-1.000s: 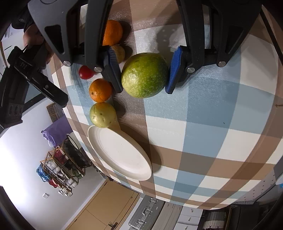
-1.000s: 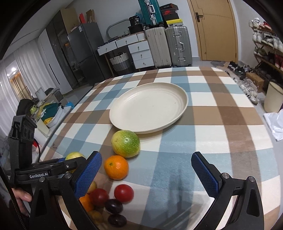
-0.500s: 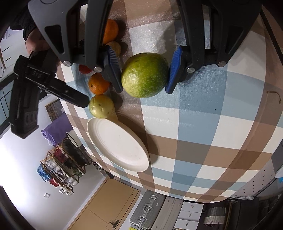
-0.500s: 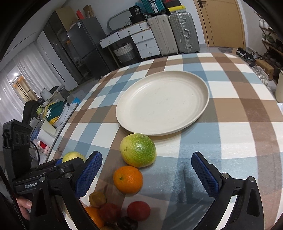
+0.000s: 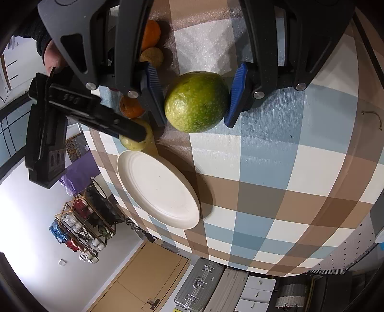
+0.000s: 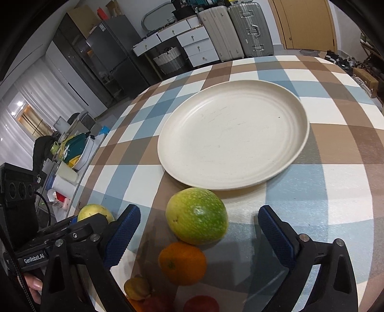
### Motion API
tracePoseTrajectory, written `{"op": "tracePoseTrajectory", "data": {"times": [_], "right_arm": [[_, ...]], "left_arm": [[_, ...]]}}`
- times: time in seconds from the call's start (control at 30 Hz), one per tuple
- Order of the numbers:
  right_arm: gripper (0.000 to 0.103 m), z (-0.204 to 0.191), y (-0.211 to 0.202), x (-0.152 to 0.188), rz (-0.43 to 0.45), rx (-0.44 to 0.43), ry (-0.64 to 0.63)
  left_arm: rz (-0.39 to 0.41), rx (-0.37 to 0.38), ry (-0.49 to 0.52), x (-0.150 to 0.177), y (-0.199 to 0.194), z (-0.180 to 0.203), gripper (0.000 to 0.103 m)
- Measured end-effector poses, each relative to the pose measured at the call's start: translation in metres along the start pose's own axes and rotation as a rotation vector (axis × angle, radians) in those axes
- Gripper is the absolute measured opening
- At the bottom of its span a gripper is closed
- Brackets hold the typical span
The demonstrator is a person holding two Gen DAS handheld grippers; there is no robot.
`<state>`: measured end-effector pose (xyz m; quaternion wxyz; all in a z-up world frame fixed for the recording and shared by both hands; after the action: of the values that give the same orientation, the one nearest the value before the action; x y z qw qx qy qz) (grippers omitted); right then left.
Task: Organize fruits
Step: 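Carry the green citrus with the right tool onto the cream plate and release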
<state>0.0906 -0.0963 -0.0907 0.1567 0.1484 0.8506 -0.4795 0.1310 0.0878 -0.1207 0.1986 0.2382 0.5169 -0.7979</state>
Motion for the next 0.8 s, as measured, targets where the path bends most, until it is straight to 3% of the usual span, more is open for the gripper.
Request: {"op": "tracePoseTrajectory", "data": {"times": [0.1, 0.13, 0.2, 0.5, 0.8], "right_arm": [[0.08, -0.004, 0.006, 0.002, -0.007, 0.021, -0.024], [0.067, -0.005, 0.006, 0.002, -0.008, 0.019, -0.033], [0.054, -0.002, 0.006, 0.002, -0.007, 0.021, -0.027], [0.053, 0.006, -0.014, -0.001, 0.038, -0.051, 0.007], [0.053, 0.003, -0.042, -0.02, 0.116, -0.121, 0.011]], "left_arm": [[-0.002, -0.002, -0.001, -0.003, 0.001, 0.0, 0.046], [-0.004, -0.003, 0.0, -0.004, 0.001, 0.0, 0.046], [-0.005, -0.007, -0.001, -0.006, 0.001, 0.001, 0.046], [0.003, -0.013, 0.016, -0.028, 0.002, 0.008, 0.046], [0.03, 0.011, 0.065, -0.075, 0.012, 0.027, 0.046]]}}
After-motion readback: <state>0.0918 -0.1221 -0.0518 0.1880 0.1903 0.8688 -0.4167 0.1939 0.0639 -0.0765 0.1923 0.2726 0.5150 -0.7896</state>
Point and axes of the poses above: each gripper's, at about its wrist camera, not at the fingertips, and y roughly the way its jaws point, z to its right, x to its underside, the point moved 4 cm from there along y, roughly the way its jaws point, and after that the axes turned 11 degrees about y, right-handed, at the moved point
